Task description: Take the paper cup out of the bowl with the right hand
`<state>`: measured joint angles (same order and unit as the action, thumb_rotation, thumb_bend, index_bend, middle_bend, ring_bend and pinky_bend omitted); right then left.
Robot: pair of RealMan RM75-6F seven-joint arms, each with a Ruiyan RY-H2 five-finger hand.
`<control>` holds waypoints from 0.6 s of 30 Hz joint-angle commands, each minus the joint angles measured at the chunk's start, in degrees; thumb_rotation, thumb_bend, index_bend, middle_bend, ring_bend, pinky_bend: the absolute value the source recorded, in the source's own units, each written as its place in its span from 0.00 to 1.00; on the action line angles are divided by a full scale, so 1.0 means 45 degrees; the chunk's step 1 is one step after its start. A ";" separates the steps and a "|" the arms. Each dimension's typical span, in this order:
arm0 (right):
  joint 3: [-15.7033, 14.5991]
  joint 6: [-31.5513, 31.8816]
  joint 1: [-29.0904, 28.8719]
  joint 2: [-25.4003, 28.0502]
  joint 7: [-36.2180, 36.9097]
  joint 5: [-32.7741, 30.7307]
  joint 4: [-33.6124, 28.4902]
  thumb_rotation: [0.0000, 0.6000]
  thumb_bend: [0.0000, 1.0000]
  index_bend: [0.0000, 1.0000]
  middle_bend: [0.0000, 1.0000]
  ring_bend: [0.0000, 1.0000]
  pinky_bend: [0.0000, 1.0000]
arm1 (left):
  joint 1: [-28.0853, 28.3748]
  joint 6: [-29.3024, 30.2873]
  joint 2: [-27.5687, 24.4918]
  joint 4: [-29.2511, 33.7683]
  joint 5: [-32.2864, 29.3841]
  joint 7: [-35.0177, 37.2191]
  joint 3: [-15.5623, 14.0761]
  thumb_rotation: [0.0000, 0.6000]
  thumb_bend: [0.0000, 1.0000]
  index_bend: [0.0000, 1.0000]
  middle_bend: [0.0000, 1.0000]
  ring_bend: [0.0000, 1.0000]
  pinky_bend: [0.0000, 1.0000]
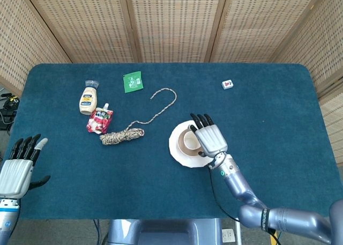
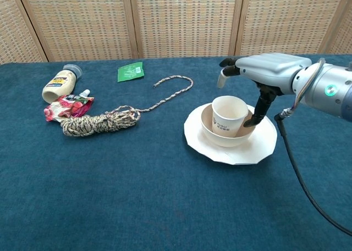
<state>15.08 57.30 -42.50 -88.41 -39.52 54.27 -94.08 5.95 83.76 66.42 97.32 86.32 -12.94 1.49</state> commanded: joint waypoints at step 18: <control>-0.0604 0.0775 -0.0602 -0.0732 -0.0053 -0.0115 0.0755 1.00 0.30 0.48 0.14 0.00 0.13 | 0.0129 -0.0271 -0.0003 -0.0061 -0.0144 0.0121 -0.0034 1.00 0.00 0.00 0.00 0.00 0.00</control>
<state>12.48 60.19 -45.21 -91.49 -40.18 53.03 -90.60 6.52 82.56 66.39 97.06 85.68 -12.38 1.35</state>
